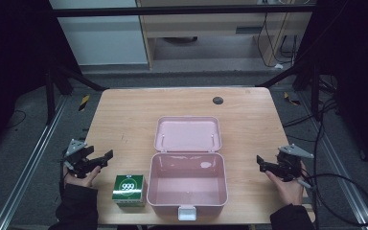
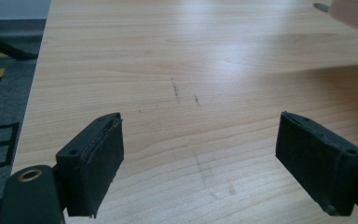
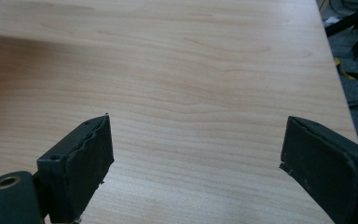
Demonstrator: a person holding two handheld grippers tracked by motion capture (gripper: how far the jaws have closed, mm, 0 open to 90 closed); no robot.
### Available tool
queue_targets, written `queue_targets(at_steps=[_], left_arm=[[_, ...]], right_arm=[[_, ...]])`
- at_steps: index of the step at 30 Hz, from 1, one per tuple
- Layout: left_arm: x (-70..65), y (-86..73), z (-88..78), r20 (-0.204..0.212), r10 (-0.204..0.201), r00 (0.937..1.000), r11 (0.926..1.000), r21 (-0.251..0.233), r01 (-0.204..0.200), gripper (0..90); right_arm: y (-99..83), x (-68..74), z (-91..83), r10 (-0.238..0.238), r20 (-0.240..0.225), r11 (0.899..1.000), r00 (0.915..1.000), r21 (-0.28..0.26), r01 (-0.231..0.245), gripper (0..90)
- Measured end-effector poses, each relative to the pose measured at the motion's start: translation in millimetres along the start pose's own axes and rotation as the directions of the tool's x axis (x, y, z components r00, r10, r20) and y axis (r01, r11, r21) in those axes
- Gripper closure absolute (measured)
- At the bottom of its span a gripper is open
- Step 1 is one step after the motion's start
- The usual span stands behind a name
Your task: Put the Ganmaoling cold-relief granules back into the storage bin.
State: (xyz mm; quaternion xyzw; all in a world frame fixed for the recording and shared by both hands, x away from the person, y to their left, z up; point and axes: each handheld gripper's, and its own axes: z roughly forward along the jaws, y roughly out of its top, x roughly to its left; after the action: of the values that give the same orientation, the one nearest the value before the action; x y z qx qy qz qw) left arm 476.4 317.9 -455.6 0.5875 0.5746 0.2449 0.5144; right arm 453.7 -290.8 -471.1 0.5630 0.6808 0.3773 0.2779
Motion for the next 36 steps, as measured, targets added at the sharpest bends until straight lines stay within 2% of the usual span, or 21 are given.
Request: queue_targets(at_steps=[2, 3, 4, 7, 10, 11, 12, 13, 14, 16, 17, 18, 20, 23, 25, 26, 27, 28, 31, 35, 36], left_arm=[[-0.1, 4.3, -2.7, 0.029, 0.003, 0.9996, 1.0, 0.002, -0.003, 14.4], [-1.1, 7.3, -3.9, 0.058, -0.001, 0.9983, 1.0, 0.003, 0.001, 14.0], [-1.1, 7.3, -3.9, 0.058, -0.001, 0.9983, 1.0, 0.003, 0.001, 13.7], [-5.6, 11.2, -4.9, 0.129, 0.019, 0.9915, 0.9987, 0.044, -0.025, 12.6], [-8.5, 13.6, -5.1, 0.153, 0.033, 0.9877, 0.9977, 0.054, -0.041, 12.5], [-12.0, 16.7, -5.4, 0.181, 0.04, 0.9827, 0.9969, 0.059, -0.052, 12.7], [-12.0, 16.7, -5.4, 0.181, 0.04, 0.9827, 0.9969, 0.059, -0.052, 12.6], [-15.4, 19.8, -6.1, 0.199, 0.044, 0.9789, 0.9968, 0.057, -0.056, 12.4], [-15.4, 19.8, -6.1, 0.199, 0.044, 0.9789, 0.9968, 0.057, -0.056, 12.4], [-17.0, 25.0, -8.5, 0.225, 0.053, 0.9729, 0.9961, 0.057, -0.067, 12.0], [-17.0, 25.0, -8.5, 0.225, 0.053, 0.9729, 0.9961, 0.057, -0.067, 11.7], [-17.5, 26.9, -9.7, 0.235, 0.056, 0.9702, 0.9958, 0.057, -0.072, 11.7], [-19.4, 30.8, -12.2, 0.258, 0.069, 0.9637, 0.9941, 0.063, -0.088, 11.4], [-22.2, 33.0, -13.6, 0.267, 0.088, 0.9598, 0.9911, 0.072, -0.111, 11.0], [-25.8, 35.0, -15.0, 0.282, 0.095, 0.9547, 0.9895, 0.078, -0.122, 11.0], [-29.0, 37.0, -16.5, 0.3, 0.115, 0.947, 0.9847, 0.092, -0.148, 11.0], [-29.0, 37.0, -16.5, 0.3, 0.115, 0.947, 0.9847, 0.092, -0.148, 10.9], [-34.1, 38.0, -16.8, 0.314, 0.127, 0.9409, 0.9813, 0.098, -0.165, 10.5], [-42.2, 38.9, -17.7, 0.339, 0.134, 0.9312, 0.9786, 0.103, -0.178, 10.4], [-51.0, 40.0, -20.0, 0.375, 0.154, 0.9141, 0.9701, 0.119, -0.212, 10.6], [-51.0, 40.0, -20.0, 0.375, 0.154, 0.9141, 0.9701, 0.119, -0.212, 10.8]], right_arm=[[0.1, 0.0, -1.1, -0.004, 0.002, 1.0, 1.0, -0.006, 0.004, 9.8], [-0.3, -0.4, -1.7, -0.015, -0.002, 1.0, 0.9999, -0.008, 0.015, 10.0], [-0.7, -0.4, -1.2, -0.018, -0.009, 1.0, 0.9998, -0.006, 0.018, 10.0], [-2.3, 0.9, 0.2, -0.028, -0.022, 1.0, 0.9994, -0.001, 0.028, 9.9], [-2.8, 1.4, 0.2, -0.041, -0.025, 0.999, 0.9988, -0.01, 0.041, 9.4], [-3.3, 1.4, -0.5, -0.044, -0.024, 0.999, 0.9988, -0.033, 0.043, 9.4], [-3.3, 1.4, -0.5, -0.044, -0.024, 0.999, 0.9988, -0.033, 0.043, 9.4], [-3.8, 1.3, -0.6, -0.035, -0.028, 0.998, 0.999, -0.043, 0.034, 9.4], [-4.1, 1.3, -0.6, -0.039, -0.026, 0.998, 0.9989, -0.044, 0.038, 9.4], [-4.5, 2.0, -0.9, -0.048, -0.02, 0.998, 0.9987, -0.045, 0.047, 9.4], [-4.5, 2.0, -0.9, -0.048, -0.02, 0.998, 0.9987, -0.045, 0.047, 9.4], [-4.7, 2.2, -1.0, -0.049, -0.018, 0.998, 0.9986, -0.044, 0.048, 9.4], [-4.6, 2.5, -0.8, -0.049, -0.016, 0.998, 0.9987, -0.045, 0.048, 9.4], [-4.4, 2.1, -0.7, -0.055, -0.014, 0.997, 0.9984, -0.047, 0.054, 9.4], [-4.3, 2.2, -1.1, -0.05, -0.015, 0.998, 0.9986, -0.048, 0.049, 9.4], [-4.5, 2.2, -1.1, -0.057, -0.015, 0.997, 0.9982, -0.05, 0.057, 9.4], [-4.5, 2.2, -1.1, -0.057, -0.015, 0.997, 0.9982, -0.05, 0.057, 9.4], [-4.7, 3.3, -1.2, -0.056, -0.018, 0.997, 0.9983, -0.046, 0.055, 9.3], [-4.7, 3.5, -0.8, -0.076, -0.013, 0.996, 0.997, -0.048, 0.076, 8.9], [-5.0, 4.2, -0.9, -0.081, -0.011, 0.995, 0.9966, -0.051, 0.081, 8.3], [-5.0, 4.2, -0.9, -0.082, -0.011, 0.995, 0.9966, -0.049, 0.082, 8.1]])
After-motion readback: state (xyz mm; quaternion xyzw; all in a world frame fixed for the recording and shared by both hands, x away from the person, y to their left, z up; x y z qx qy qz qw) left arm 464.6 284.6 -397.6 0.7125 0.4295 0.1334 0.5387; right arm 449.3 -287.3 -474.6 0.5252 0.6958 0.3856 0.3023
